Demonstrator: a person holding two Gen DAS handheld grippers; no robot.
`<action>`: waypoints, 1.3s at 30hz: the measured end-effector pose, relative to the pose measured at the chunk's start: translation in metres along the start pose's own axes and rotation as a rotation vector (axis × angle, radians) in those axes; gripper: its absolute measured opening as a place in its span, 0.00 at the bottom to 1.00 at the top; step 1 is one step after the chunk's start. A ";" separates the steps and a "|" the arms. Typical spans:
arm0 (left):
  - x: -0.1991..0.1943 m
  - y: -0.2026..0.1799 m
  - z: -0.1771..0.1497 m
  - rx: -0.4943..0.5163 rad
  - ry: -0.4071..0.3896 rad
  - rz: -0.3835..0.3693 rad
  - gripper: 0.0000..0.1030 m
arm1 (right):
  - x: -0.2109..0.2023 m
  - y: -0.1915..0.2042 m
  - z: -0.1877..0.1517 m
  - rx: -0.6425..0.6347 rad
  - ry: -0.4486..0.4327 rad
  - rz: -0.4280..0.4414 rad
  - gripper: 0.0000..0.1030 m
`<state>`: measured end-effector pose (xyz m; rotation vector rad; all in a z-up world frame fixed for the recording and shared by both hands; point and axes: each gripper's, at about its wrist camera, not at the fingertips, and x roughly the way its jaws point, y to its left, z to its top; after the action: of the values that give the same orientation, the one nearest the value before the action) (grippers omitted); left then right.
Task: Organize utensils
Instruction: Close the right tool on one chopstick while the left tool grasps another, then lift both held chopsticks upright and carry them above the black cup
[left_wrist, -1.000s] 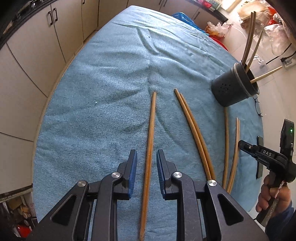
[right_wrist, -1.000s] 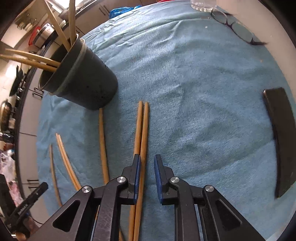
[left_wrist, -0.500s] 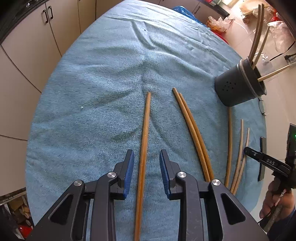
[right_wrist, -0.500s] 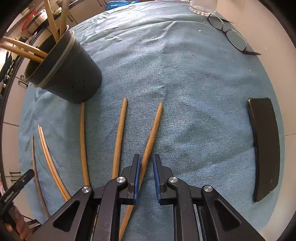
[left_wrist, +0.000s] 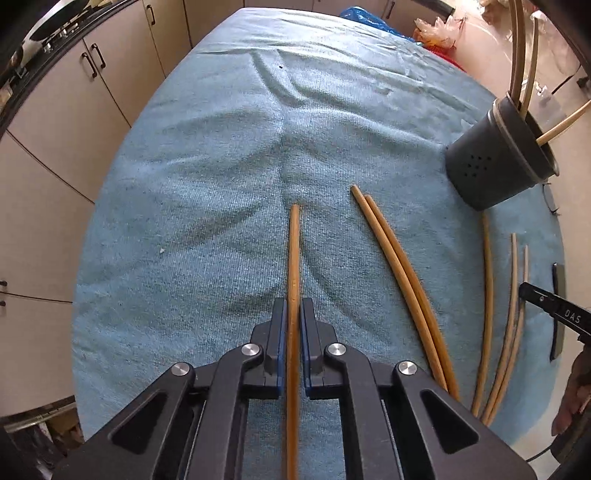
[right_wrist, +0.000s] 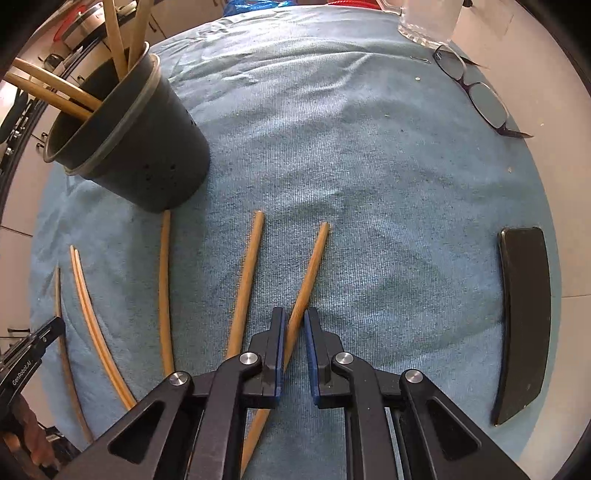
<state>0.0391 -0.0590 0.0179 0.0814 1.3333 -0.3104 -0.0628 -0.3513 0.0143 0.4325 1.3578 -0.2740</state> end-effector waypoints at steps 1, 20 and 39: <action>-0.003 0.002 -0.002 -0.009 -0.005 -0.018 0.06 | 0.000 -0.001 -0.001 0.005 -0.004 0.010 0.08; -0.122 -0.005 -0.023 0.007 -0.327 -0.218 0.06 | -0.113 -0.011 -0.064 0.047 -0.378 0.251 0.07; -0.143 -0.018 -0.030 0.065 -0.368 -0.266 0.06 | -0.150 -0.011 -0.087 0.075 -0.484 0.261 0.07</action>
<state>-0.0228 -0.0439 0.1502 -0.0965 0.9674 -0.5666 -0.1734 -0.3302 0.1464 0.5590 0.8103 -0.1966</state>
